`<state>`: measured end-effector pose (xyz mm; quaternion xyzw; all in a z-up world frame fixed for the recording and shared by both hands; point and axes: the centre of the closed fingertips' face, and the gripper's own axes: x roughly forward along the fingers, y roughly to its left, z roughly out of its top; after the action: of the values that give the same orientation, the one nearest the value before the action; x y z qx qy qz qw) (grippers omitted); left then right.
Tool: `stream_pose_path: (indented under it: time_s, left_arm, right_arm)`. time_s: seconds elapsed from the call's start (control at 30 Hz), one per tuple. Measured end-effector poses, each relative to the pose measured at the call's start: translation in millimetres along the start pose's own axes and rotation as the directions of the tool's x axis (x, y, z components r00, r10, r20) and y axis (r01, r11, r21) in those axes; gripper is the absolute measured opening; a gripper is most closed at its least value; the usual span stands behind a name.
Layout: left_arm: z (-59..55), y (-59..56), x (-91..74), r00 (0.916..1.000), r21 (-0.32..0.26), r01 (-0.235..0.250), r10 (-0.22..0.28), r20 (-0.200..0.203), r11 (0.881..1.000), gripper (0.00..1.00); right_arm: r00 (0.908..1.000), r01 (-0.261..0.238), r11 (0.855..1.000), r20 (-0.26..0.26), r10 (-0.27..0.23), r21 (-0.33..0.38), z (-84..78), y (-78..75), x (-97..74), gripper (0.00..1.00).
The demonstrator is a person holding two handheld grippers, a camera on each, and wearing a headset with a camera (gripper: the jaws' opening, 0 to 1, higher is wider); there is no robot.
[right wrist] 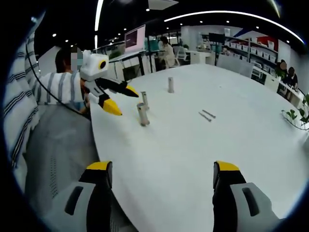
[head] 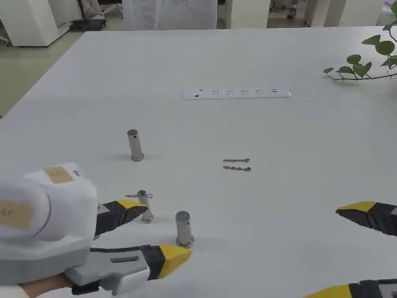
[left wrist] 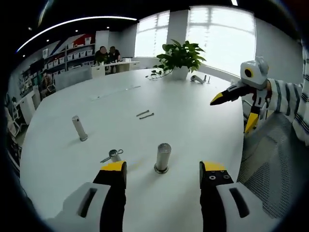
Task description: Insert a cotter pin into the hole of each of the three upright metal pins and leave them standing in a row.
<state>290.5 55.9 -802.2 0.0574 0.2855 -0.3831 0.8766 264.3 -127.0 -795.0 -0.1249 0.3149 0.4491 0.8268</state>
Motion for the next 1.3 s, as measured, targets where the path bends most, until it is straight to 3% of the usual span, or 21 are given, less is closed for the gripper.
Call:
stream_pose_path:
  time_s: [0.3,0.33,0.37,0.5,0.7,0.87,1.0,1.3]
  left_arm:
    - [-11.4,6.3,-17.5,0.9998,0.001,-0.011,0.011,-0.014,1.0,0.99]
    - [-15.6,3.0,-19.3,0.9991,-0.066,0.006,-0.009,-0.042,0.998,1.0]
    - [-15.3,4.9,-20.6,0.9989,-0.089,0.007,-0.011,-0.045,0.996,1.0]
    - [-9.8,3.7,-25.0,0.9998,-0.027,0.015,-0.015,-0.015,1.0,1.0]
    - [-4.6,4.0,-28.7,1.0,-0.056,0.004,-0.003,0.008,0.998,1.0]
    - [-8.2,2.8,-30.8,1.0,-0.052,-0.001,0.001,-0.002,0.999,1.0]
    - [-20.6,1.7,-32.6,0.9984,-0.102,-0.004,-0.001,-0.057,0.995,1.0]
    - [-24.1,3.6,-36.6,0.9987,-0.103,-0.02,0.015,-0.049,0.994,1.0]
  right_arm:
    - [0.9999,-0.009,1.0,-0.01,0.009,-0.013,5.1,0.0,3.4,0.87]
    - [0.9998,-0.012,1.0,-0.013,0.012,-0.017,6.1,0.1,4.0,0.87]
    - [0.9998,-0.015,1.0,-0.016,0.015,-0.018,6.6,0.1,4.3,0.87]
    - [0.9996,-0.02,0.999,-0.023,0.019,-0.027,10.4,-0.9,6.0,0.86]
    - [0.998,-0.041,0.997,-0.051,0.038,-0.068,15.4,-4.0,10.0,0.86]
    - [0.9949,-0.054,0.991,-0.091,0.044,-0.12,22.6,-13.7,14.7,0.85]
    - [0.9897,-0.081,0.981,-0.131,0.058,-0.179,32.0,-19.6,18.8,0.85]
    - [0.9738,-0.12,0.946,-0.221,0.053,-0.302,49.6,-43.7,33.5,0.83]
